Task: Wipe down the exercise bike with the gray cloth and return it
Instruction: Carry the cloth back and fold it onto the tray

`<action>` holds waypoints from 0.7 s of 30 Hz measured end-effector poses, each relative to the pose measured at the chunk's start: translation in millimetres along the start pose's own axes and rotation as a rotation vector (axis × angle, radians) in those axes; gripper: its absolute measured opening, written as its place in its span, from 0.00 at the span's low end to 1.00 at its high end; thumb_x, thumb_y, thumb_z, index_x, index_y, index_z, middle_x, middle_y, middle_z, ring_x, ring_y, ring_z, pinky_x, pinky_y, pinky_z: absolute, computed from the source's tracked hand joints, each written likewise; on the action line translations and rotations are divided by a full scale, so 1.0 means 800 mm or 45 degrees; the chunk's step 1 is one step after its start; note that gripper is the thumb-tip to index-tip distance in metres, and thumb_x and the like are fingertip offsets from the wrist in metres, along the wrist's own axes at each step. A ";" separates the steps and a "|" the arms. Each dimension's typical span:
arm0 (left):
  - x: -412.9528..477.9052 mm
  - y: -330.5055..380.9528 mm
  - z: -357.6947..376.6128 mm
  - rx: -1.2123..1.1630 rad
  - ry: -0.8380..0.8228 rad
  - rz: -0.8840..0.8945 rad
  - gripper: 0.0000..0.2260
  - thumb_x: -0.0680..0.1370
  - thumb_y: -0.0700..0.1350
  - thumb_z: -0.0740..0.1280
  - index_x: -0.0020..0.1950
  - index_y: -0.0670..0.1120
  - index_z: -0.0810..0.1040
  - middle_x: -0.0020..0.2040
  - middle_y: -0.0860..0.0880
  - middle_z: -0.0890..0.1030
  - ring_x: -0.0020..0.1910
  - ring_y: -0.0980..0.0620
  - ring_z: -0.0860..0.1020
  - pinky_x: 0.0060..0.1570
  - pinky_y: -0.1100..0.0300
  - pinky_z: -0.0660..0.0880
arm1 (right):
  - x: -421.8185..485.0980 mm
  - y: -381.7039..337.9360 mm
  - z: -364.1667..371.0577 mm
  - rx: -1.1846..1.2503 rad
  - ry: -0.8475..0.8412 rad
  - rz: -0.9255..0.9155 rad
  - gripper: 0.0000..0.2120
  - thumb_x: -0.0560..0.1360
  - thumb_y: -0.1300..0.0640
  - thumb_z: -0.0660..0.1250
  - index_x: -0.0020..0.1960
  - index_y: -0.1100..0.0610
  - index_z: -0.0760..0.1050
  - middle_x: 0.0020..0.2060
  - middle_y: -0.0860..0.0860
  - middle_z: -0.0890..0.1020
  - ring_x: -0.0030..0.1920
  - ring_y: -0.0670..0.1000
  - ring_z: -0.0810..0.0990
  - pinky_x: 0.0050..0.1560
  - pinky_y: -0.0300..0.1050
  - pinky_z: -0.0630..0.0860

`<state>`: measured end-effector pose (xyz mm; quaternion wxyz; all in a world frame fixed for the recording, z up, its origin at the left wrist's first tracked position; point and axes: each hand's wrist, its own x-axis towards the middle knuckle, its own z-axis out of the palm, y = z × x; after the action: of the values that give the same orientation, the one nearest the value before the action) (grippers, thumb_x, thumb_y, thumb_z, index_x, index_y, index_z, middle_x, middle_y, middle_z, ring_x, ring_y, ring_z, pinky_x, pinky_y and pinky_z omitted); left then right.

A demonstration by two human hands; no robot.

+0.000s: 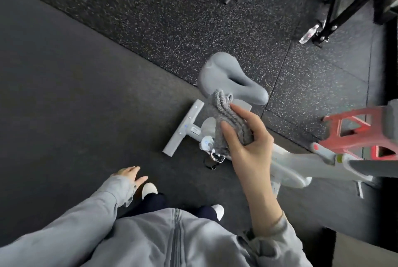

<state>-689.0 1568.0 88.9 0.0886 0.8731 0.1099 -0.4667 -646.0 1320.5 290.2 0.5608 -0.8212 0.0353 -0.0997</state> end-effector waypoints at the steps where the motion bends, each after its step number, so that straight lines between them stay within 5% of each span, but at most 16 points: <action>1: 0.005 -0.019 -0.003 -0.015 -0.012 -0.018 0.28 0.79 0.61 0.52 0.76 0.49 0.55 0.77 0.51 0.58 0.75 0.51 0.58 0.72 0.57 0.58 | 0.004 -0.006 0.023 -0.003 -0.012 0.000 0.14 0.71 0.60 0.72 0.56 0.50 0.78 0.51 0.52 0.83 0.54 0.50 0.81 0.58 0.45 0.75; 10: 0.033 -0.126 -0.042 -0.161 -0.063 -0.122 0.28 0.79 0.61 0.51 0.76 0.49 0.54 0.77 0.50 0.57 0.75 0.50 0.58 0.73 0.56 0.58 | 0.055 -0.026 0.130 -0.140 -0.132 -0.014 0.14 0.72 0.59 0.73 0.57 0.54 0.79 0.51 0.52 0.83 0.54 0.47 0.81 0.59 0.46 0.76; 21: 0.101 -0.184 -0.141 -0.089 -0.039 -0.204 0.30 0.78 0.63 0.48 0.76 0.51 0.51 0.78 0.52 0.51 0.76 0.51 0.53 0.74 0.54 0.54 | 0.175 -0.022 0.232 -0.083 -0.226 0.091 0.15 0.72 0.58 0.73 0.58 0.53 0.79 0.51 0.51 0.83 0.53 0.52 0.82 0.57 0.59 0.77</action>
<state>-596.3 1747.4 75.6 0.0833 0.8507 0.1943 -0.4813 -472.5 1472.9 258.4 0.5379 -0.8428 0.0182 -0.0054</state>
